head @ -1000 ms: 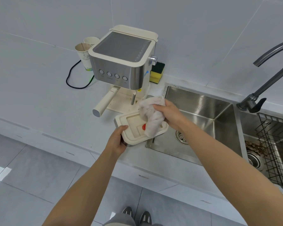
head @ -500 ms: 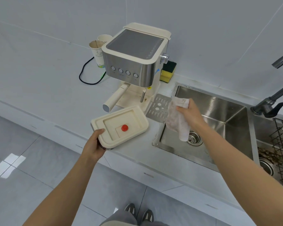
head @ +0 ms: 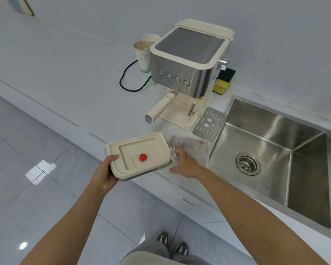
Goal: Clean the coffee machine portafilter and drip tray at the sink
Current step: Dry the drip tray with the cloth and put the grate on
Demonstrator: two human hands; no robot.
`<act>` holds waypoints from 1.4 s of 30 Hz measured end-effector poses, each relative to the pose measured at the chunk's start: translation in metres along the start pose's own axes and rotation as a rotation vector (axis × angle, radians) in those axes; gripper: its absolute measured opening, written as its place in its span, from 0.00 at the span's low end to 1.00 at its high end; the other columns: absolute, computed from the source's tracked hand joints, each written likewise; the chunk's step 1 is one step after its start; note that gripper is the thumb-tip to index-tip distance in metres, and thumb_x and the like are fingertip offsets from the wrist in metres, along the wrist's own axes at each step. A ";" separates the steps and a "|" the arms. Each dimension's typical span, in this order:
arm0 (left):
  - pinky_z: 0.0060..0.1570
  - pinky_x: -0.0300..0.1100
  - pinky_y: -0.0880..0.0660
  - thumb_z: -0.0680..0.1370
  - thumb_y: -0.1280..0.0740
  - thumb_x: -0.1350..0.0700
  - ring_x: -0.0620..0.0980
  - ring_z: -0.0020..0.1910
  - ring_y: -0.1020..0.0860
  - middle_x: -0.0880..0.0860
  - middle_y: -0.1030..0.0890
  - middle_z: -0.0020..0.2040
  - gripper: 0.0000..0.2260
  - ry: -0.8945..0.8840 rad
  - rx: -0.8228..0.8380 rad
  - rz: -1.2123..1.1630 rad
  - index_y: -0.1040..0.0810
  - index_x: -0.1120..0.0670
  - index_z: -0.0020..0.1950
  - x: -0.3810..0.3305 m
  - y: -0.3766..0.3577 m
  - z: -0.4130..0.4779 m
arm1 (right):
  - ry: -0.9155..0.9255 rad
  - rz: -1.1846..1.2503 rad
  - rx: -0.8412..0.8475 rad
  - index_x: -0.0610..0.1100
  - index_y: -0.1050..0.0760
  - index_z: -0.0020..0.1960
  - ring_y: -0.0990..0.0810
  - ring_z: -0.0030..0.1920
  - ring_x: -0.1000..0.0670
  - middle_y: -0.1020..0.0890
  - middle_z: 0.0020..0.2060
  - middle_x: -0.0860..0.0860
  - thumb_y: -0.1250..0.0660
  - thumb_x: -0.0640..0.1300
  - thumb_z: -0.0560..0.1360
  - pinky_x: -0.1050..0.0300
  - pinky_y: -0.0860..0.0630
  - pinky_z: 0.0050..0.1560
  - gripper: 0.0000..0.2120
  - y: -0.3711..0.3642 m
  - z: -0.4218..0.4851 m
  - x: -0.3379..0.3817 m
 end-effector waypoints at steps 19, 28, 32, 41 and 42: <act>0.41 0.48 0.19 0.76 0.42 0.56 0.53 0.49 0.17 0.54 0.16 0.52 0.15 0.033 0.198 -0.037 0.24 0.54 0.60 0.000 -0.029 0.011 | 0.153 0.106 -0.209 0.42 0.33 0.68 0.31 0.66 0.46 0.29 0.67 0.46 0.38 0.37 0.75 0.62 0.35 0.58 0.21 0.033 -0.016 -0.028; 0.46 0.51 0.19 0.71 0.37 0.54 0.55 0.53 0.19 0.56 0.18 0.57 0.21 0.079 0.235 0.043 0.26 0.54 0.64 0.009 -0.071 0.031 | -0.298 0.725 -0.689 0.47 0.39 0.35 0.30 0.43 0.47 0.29 0.36 0.48 0.33 0.42 0.72 0.57 0.33 0.40 0.15 0.113 -0.001 -0.097; 0.48 0.52 0.20 0.69 0.37 0.53 0.56 0.55 0.20 0.56 0.19 0.58 0.24 0.083 0.241 0.061 0.26 0.54 0.65 0.013 -0.083 0.040 | -0.381 0.790 -0.611 0.42 0.34 0.47 0.27 0.49 0.45 0.27 0.44 0.45 0.30 0.49 0.71 0.49 0.26 0.51 0.16 0.116 0.018 -0.108; 0.53 0.60 0.25 0.68 0.37 0.53 0.57 0.52 0.19 0.56 0.18 0.55 0.22 0.095 0.232 0.065 0.25 0.53 0.62 0.026 -0.089 0.057 | -0.491 0.868 -0.542 0.37 0.43 0.68 0.27 0.61 0.41 0.30 0.65 0.40 0.29 0.55 0.69 0.44 0.26 0.60 0.38 0.105 0.057 -0.117; 0.56 0.62 0.28 0.68 0.36 0.53 0.58 0.53 0.20 0.56 0.19 0.56 0.23 0.098 0.228 0.067 0.25 0.53 0.63 0.027 -0.088 0.059 | -0.492 0.858 -0.539 0.37 0.41 0.66 0.26 0.60 0.41 0.29 0.64 0.40 0.30 0.54 0.70 0.44 0.25 0.59 0.35 0.104 0.059 -0.119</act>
Point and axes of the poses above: each hand's wrist, its own z-axis towards the middle knuckle, its own y-axis out of the back of the hand, x = y × z, the point moved 4 cm from there along z, towards the middle knuckle
